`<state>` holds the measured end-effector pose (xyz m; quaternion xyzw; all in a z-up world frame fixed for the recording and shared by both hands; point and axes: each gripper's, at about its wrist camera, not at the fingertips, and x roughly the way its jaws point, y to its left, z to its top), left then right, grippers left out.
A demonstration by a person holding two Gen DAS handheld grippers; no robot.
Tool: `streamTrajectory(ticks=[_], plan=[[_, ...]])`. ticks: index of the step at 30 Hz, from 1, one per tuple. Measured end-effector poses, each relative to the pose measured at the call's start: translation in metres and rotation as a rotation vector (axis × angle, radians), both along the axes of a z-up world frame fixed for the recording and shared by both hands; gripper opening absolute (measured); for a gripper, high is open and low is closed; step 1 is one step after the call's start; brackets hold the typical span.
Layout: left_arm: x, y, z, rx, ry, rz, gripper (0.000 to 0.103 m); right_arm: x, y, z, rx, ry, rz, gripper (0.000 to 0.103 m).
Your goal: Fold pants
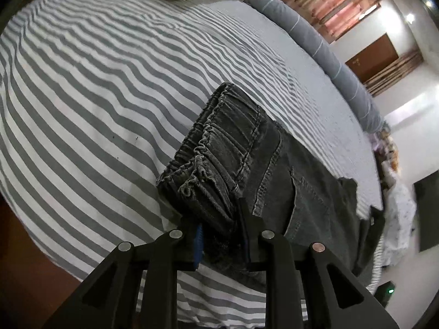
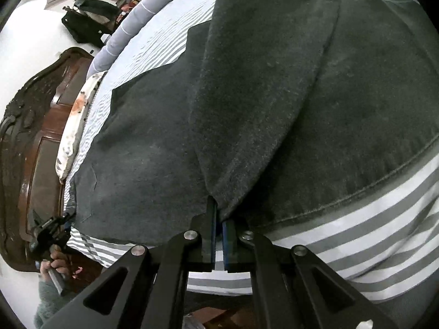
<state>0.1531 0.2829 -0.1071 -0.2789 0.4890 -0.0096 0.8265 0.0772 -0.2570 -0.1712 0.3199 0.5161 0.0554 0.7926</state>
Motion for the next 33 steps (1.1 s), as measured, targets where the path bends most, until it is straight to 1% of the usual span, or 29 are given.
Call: streamTrajectory(ticks=[1, 2, 3, 4, 5, 6, 7, 9, 11, 13, 14, 15, 16, 18, 20, 21, 22, 24, 27, 28, 31, 33], plan=[[0.001, -0.005, 0.003, 0.027, 0.001, -0.002, 0.027, 0.0, -0.001, 0.0, 0.01, 0.008, 0.002, 0.009], [0.0, -0.009, 0.006, 0.058, 0.008, -0.002, 0.037, 0.0, -0.004, 0.0, 0.032, 0.009, 0.005, 0.012], [0.0, -0.012, 0.008, 0.084, 0.015, -0.002, 0.043, -0.001, -0.005, 0.0, 0.053, 0.007, 0.003, 0.019], [-0.003, -0.018, 0.013, 0.112, 0.008, -0.007, 0.052, -0.002, -0.007, 0.0, 0.075, 0.003, 0.001, 0.026], [-0.006, -0.022, 0.016, 0.129, -0.002, -0.012, 0.055, -0.003, -0.01, 0.002, 0.088, -0.007, -0.002, 0.03], [-0.01, -0.026, 0.021, 0.15, -0.014, -0.021, 0.055, -0.004, -0.011, 0.004, 0.081, -0.015, -0.008, 0.036], [-0.013, -0.031, 0.025, 0.169, -0.021, -0.028, 0.055, -0.005, -0.014, 0.007, 0.072, -0.026, -0.011, 0.038], [-0.023, -0.039, 0.034, 0.202, -0.037, -0.03, 0.055, -0.007, -0.022, 0.013, 0.087, -0.058, -0.017, 0.038], [-0.039, -0.052, 0.048, 0.234, -0.098, -0.047, 0.055, -0.007, -0.034, 0.015, 0.12, -0.073, -0.046, 0.038], [-0.054, -0.072, 0.063, 0.292, -0.16, -0.085, 0.056, -0.004, -0.046, 0.016, 0.161, -0.085, -0.069, 0.038], [-0.063, -0.084, 0.069, 0.321, -0.201, -0.115, 0.058, -0.003, -0.051, 0.016, 0.181, -0.084, -0.075, 0.038], [-0.072, -0.103, 0.076, 0.357, -0.244, -0.156, 0.06, -0.001, -0.055, 0.015, 0.201, -0.081, -0.078, 0.038], [-0.078, -0.119, 0.08, 0.377, -0.273, -0.196, 0.064, 0.0, -0.058, 0.015, 0.212, -0.08, -0.079, 0.038], [-0.088, -0.151, 0.083, 0.395, -0.324, -0.293, 0.064, 0.004, -0.062, 0.014, 0.239, -0.08, -0.067, 0.038], [-0.095, -0.197, 0.081, 0.425, -0.365, -0.433, 0.065, 0.007, -0.065, 0.016, 0.262, -0.082, -0.061, 0.038], [-0.099, -0.214, 0.079, 0.434, -0.375, -0.487, 0.065, 0.008, -0.066, 0.017, 0.279, -0.091, -0.054, 0.038], [-0.101, -0.24, 0.074, 0.443, -0.381, -0.562, 0.065, 0.011, -0.068, 0.019, 0.294, -0.093, -0.051, 0.038], [-0.104, -0.278, 0.064, 0.449, -0.389, -0.651, 0.065, 0.013, -0.069, 0.021, 0.315, -0.09, -0.052, 0.038], [-0.108, -0.321, 0.052, 0.434, -0.39, -0.74, 0.065, 0.016, -0.072, 0.023, 0.334, -0.089, -0.045, 0.038], [-0.108, -0.337, 0.045, 0.415, -0.384, -0.782, 0.064, 0.017, -0.073, 0.024, 0.333, -0.087, -0.041, 0.038], [-0.111, -0.368, 0.03, 0.396, -0.37, -0.819, 0.065, 0.016, -0.08, 0.026, 0.343, -0.088, -0.044, 0.038], [-0.11, -0.381, 0.022, 0.41, -0.367, -0.826, 0.064, 0.017, -0.083, 0.025, 0.35, -0.083, -0.052, 0.038]])
